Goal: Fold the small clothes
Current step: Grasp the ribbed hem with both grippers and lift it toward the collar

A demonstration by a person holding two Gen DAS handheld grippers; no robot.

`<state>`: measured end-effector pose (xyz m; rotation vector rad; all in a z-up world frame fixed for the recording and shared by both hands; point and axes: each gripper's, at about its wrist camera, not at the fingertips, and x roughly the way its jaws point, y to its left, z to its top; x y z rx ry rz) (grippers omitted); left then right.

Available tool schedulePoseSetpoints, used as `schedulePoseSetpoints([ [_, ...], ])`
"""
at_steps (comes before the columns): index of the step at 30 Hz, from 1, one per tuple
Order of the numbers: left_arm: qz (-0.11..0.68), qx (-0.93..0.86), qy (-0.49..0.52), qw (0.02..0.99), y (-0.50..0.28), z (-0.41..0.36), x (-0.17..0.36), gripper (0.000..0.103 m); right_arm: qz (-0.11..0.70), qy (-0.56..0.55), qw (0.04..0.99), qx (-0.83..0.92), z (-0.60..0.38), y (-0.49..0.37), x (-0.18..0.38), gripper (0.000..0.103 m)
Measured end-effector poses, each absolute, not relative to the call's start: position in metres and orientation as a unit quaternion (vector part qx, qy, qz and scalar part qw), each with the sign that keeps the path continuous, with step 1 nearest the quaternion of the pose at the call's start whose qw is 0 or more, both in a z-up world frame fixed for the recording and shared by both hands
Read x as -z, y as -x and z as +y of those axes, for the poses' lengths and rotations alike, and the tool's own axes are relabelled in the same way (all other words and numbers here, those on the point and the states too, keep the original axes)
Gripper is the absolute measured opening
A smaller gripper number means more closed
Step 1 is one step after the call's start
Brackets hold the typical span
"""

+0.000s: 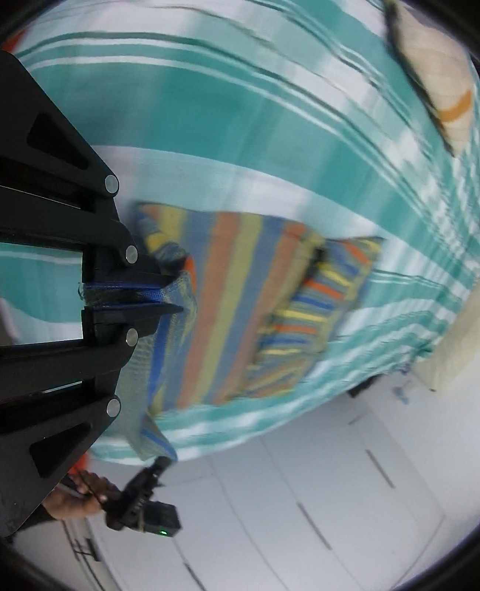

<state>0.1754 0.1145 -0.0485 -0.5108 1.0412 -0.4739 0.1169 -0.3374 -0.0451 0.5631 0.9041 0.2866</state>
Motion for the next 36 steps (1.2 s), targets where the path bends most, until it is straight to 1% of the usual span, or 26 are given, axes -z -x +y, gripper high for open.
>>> schedulePoseSetpoints([
  [2, 0.478, 0.212, 0.246, 0.816, -0.225, 0.111, 0.043, 0.004, 0.414, -0.266, 0.862, -0.122, -0.348, -0.152, 0.037, 0.007],
  [6, 0.486, 0.191, 0.257, 0.813, -0.312, 0.098, 0.051, 0.004, 0.403, -0.283, 0.865, -0.101, -0.367, -0.233, 0.038, 0.007],
  [13, 0.509, 0.16, 0.219, 0.817, -0.435, 0.064, 0.077, 0.005, 0.423, -0.303, 0.852, -0.063, -0.4, -0.371, 0.075, 0.007],
  [16, 0.509, 0.142, 0.231, 0.817, -0.466, 0.063, 0.088, 0.01, 0.427, -0.313, 0.847, -0.057, -0.407, -0.407, 0.092, 0.009],
  [17, 0.5, 0.13, 0.246, 0.82, -0.477, 0.066, 0.089, 0.025, 0.422, -0.323, 0.845, -0.055, -0.411, -0.416, 0.096, 0.012],
  [18, 0.49, 0.124, 0.258, 0.823, -0.482, 0.07, 0.088, 0.049, 0.409, -0.333, 0.849, -0.04, -0.418, -0.423, 0.1, 0.019],
  [19, 0.477, 0.115, 0.269, 0.828, -0.485, 0.074, 0.086, 0.061, 0.399, -0.338, 0.852, -0.032, -0.422, -0.427, 0.101, 0.021],
  [20, 0.463, 0.105, 0.278, 0.835, -0.486, 0.08, 0.083, 0.078, 0.39, -0.343, 0.855, -0.025, -0.426, -0.429, 0.101, 0.021],
  [21, 0.451, 0.094, 0.281, 0.842, -0.486, 0.085, 0.079, 0.082, 0.385, -0.341, 0.857, -0.016, -0.43, -0.43, 0.099, 0.022],
  [22, 0.441, 0.088, 0.283, 0.847, -0.483, 0.09, 0.077, 0.082, 0.381, -0.334, 0.862, -0.009, -0.432, -0.429, 0.096, 0.023],
  [24, 0.434, 0.085, 0.281, 0.852, -0.471, 0.099, 0.074, 0.083, 0.376, -0.314, 0.872, -0.001, -0.432, -0.422, 0.088, 0.029],
  [28, 0.429, 0.095, 0.238, 0.866, -0.43, 0.102, 0.07, 0.083, 0.384, -0.232, 0.894, -0.004, -0.419, -0.401, 0.073, 0.03],
  [29, 0.426, 0.104, 0.218, 0.872, -0.413, 0.098, 0.068, 0.083, 0.389, -0.215, 0.896, -0.018, -0.412, -0.391, 0.07, 0.03],
  [30, 0.424, 0.123, 0.192, 0.877, -0.391, 0.092, 0.067, 0.085, 0.393, -0.196, 0.898, -0.035, -0.402, -0.38, 0.068, 0.03],
  [31, 0.422, 0.139, 0.168, 0.88, -0.375, 0.085, 0.068, 0.088, 0.397, -0.175, 0.899, -0.055, -0.39, -0.367, 0.065, 0.03],
  [32, 0.428, 0.153, 0.126, 0.882, -0.352, 0.075, 0.073, 0.093, 0.403, -0.151, 0.899, -0.083, -0.374, -0.352, 0.065, 0.03],
  [33, 0.441, 0.157, 0.091, 0.879, -0.337, 0.068, 0.082, 0.095, 0.411, -0.132, 0.895, -0.114, -0.36, -0.334, 0.068, 0.032],
  [34, 0.461, 0.158, 0.054, 0.872, -0.325, 0.06, 0.095, 0.095, 0.429, -0.12, 0.883, -0.145, -0.345, -0.315, 0.078, 0.035],
  [35, 0.499, 0.153, 0.011, 0.853, -0.313, 0.054, 0.118, 0.092, 0.455, -0.109, 0.871, -0.153, -0.336, -0.3, 0.092, 0.039],
  [36, 0.516, 0.146, -0.011, 0.844, -0.302, 0.054, 0.132, 0.091, 0.484, -0.096, 0.858, -0.146, -0.332, -0.29, 0.108, 0.039],
])
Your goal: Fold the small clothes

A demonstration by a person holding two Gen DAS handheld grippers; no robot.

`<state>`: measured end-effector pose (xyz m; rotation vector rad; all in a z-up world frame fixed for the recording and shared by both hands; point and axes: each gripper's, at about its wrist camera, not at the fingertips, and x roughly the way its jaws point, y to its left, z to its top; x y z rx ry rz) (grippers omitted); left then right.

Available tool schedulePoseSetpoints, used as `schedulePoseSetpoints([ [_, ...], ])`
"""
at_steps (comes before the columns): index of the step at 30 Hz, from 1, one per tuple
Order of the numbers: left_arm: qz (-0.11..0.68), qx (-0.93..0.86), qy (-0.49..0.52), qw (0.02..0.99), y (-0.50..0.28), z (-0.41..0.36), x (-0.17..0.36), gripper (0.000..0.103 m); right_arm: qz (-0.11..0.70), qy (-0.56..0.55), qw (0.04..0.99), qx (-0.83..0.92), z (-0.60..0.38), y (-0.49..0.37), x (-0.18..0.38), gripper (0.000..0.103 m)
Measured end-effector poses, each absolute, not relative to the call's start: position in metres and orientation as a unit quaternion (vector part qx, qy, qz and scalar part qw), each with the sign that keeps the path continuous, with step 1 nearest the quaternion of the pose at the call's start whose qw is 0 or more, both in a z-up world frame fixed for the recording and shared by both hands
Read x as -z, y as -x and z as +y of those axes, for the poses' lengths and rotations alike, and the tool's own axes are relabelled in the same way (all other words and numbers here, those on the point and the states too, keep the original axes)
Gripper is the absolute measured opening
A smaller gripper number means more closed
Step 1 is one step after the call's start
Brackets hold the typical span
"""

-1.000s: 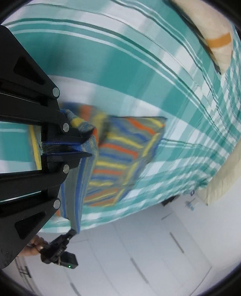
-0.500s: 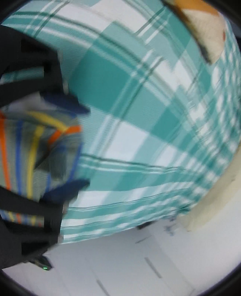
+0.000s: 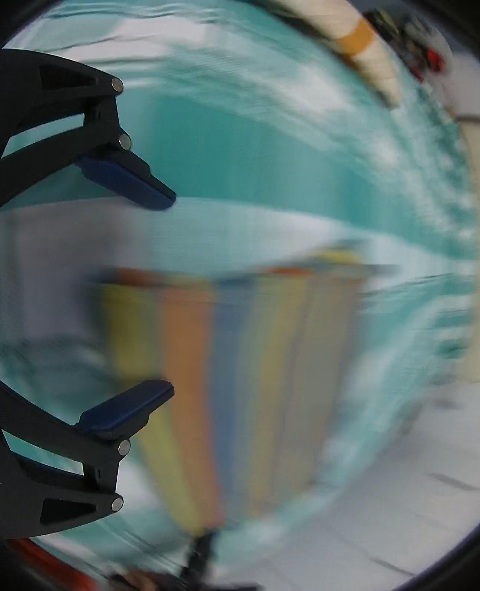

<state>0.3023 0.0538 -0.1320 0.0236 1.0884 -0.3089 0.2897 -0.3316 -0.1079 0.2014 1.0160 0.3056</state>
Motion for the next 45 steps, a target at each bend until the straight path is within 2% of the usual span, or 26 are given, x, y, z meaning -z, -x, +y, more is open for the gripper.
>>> schedulePoseSetpoints([
  [1, 0.505, 0.146, -0.022, 0.851, -0.29, 0.056, 0.134, 0.091, 0.527, -0.081, 0.837, -0.128, -0.33, -0.274, 0.133, 0.037],
  [3, 0.493, 0.126, -0.038, 0.86, -0.262, 0.064, 0.124, 0.091, 0.494, -0.088, 0.858, -0.108, -0.337, -0.24, 0.127, 0.041],
  [5, 0.486, 0.131, 0.004, 0.864, -0.232, 0.075, 0.109, 0.092, 0.5, -0.079, 0.86, -0.065, -0.338, -0.214, 0.114, 0.043],
  [7, 0.459, 0.127, 0.039, 0.879, -0.203, 0.081, 0.099, 0.098, 0.472, -0.092, 0.874, -0.06, -0.339, -0.185, 0.102, 0.057],
  [8, 0.447, 0.116, 0.046, 0.886, -0.192, 0.081, 0.096, 0.099, 0.457, -0.093, 0.884, -0.044, -0.337, -0.164, 0.099, 0.069],
  [9, 0.432, 0.101, 0.054, 0.894, -0.18, 0.081, 0.096, 0.1, 0.452, -0.091, 0.887, -0.033, -0.334, -0.152, 0.099, 0.075],
  [11, 0.419, 0.08, 0.059, 0.902, -0.164, 0.075, 0.104, 0.102, 0.444, -0.083, 0.892, -0.016, -0.325, -0.127, 0.109, 0.08],
  [14, 0.439, 0.047, 0.045, 0.896, -0.155, 0.069, 0.147, 0.102, 0.437, -0.088, 0.895, 0.016, -0.314, -0.103, 0.138, 0.091],
  [16, 0.403, 0.045, 0.037, 0.914, -0.146, 0.066, 0.148, 0.102, 0.401, -0.065, 0.913, 0.026, -0.302, -0.093, 0.144, 0.1],
  [17, 0.411, 0.043, 0.032, 0.91, -0.15, 0.065, 0.148, 0.102, 0.402, -0.035, 0.915, 0.025, -0.293, -0.095, 0.148, 0.103],
  [45, 0.396, 0.036, 0.028, 0.917, -0.137, 0.064, 0.148, 0.103, 0.395, -0.008, 0.918, 0.037, -0.284, -0.099, 0.15, 0.103],
])
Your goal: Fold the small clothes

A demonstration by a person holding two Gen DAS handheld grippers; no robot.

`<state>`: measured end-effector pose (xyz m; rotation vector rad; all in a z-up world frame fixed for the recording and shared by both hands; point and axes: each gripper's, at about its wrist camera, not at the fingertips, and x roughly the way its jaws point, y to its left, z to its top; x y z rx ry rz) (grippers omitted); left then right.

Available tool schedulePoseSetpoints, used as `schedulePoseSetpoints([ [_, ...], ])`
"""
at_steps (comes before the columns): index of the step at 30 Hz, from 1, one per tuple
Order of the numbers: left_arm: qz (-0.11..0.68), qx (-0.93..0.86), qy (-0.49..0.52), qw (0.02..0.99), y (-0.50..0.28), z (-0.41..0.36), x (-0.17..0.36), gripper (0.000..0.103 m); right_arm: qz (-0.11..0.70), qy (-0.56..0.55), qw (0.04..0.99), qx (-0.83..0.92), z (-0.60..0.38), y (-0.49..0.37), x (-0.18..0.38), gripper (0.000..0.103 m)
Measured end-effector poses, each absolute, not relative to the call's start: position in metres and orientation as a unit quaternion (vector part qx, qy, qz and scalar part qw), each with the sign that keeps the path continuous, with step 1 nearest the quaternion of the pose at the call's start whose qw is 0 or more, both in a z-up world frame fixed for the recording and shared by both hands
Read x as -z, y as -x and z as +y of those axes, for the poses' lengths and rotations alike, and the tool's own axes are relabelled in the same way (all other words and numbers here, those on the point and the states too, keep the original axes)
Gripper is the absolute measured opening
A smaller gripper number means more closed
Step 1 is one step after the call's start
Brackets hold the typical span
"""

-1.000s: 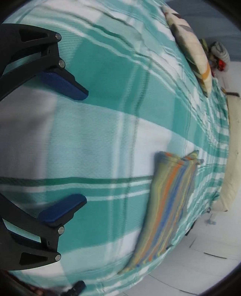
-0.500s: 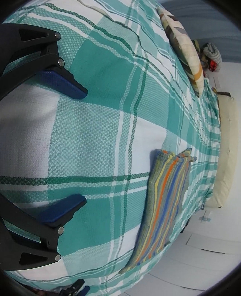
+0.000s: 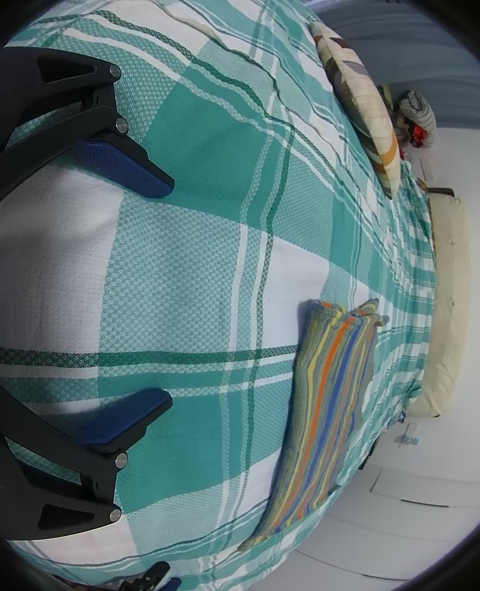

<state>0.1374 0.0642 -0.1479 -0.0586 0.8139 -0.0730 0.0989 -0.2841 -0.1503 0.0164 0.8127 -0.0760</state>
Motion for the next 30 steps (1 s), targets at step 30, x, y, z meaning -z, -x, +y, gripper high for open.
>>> schedulePoseSetpoints([
  [30, 0.389, 0.037, 0.029, 0.92, -0.1331, 0.0641, 0.1461, 0.103, 0.394, -0.006, 0.918, 0.039, -0.2847, -0.0985, 0.15, 0.103],
])
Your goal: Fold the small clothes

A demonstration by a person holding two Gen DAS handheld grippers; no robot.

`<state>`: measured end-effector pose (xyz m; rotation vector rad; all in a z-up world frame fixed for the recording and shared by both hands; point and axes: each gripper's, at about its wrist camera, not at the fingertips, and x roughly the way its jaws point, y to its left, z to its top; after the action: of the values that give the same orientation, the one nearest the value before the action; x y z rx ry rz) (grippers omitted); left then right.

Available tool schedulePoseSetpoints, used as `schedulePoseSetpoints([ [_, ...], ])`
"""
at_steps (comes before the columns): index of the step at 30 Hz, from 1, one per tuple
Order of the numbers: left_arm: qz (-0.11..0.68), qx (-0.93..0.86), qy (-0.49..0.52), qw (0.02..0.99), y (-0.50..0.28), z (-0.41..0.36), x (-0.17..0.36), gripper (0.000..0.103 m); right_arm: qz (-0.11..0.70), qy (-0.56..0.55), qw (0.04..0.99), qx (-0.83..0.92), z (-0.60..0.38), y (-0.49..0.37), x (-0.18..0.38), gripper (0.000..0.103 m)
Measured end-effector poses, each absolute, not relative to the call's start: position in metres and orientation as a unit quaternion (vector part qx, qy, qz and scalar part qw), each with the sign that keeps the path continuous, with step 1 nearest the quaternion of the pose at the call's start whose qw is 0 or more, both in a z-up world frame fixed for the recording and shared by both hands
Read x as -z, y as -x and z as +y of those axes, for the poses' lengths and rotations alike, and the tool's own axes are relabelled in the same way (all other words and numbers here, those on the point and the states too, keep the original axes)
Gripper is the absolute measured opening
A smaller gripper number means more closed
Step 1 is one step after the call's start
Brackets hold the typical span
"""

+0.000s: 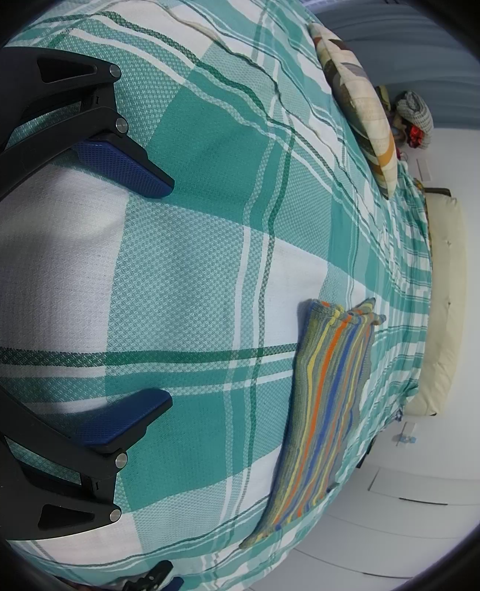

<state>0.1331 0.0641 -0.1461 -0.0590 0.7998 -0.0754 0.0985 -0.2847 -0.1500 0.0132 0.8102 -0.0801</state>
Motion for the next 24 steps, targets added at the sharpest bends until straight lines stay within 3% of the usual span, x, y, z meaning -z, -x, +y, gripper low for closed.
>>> schedulePoseSetpoints([
  [24, 0.389, 0.037, 0.029, 0.92, -0.1331, 0.064, 0.1462, 0.103, 0.394, -0.004, 0.918, 0.041, -0.2857, -0.0989, 0.1491, 0.103],
])
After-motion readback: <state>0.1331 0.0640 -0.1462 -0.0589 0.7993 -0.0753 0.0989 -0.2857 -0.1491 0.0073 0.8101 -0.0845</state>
